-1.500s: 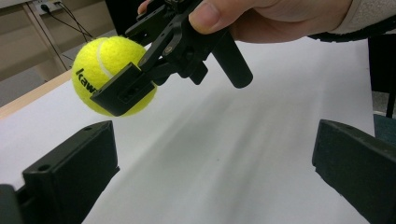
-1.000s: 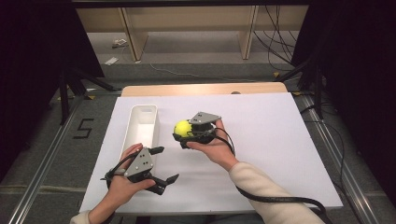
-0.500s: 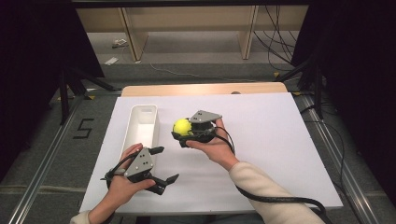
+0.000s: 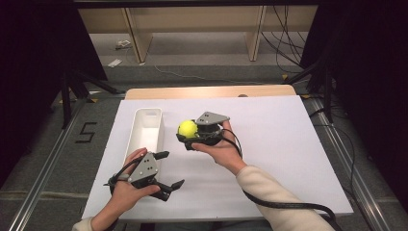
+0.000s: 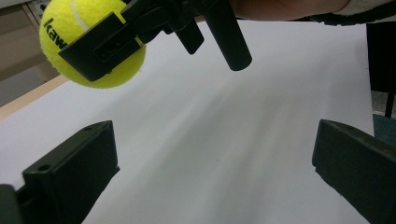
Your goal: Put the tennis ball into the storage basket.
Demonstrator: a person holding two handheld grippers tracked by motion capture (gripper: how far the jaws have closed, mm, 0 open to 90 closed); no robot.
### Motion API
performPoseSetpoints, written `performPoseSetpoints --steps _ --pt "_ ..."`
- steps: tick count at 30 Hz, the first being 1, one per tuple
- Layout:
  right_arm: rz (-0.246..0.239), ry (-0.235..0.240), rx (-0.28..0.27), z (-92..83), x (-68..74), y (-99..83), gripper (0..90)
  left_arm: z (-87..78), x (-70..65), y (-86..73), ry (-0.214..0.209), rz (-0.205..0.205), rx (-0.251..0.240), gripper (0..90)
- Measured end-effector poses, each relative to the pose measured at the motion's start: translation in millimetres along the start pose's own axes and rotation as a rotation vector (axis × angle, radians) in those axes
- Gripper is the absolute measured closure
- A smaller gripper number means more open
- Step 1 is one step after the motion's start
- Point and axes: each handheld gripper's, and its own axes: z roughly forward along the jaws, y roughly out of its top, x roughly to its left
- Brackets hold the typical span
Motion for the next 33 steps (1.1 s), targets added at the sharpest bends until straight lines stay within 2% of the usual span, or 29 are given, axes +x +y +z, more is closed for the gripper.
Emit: performPoseSetpoints --steps 33 --pt "0.001 0.016 -0.026 3.5 3.5 11.1 26.4 0.4 -0.2 -0.5 -0.004 -0.003 0.001 0.0"
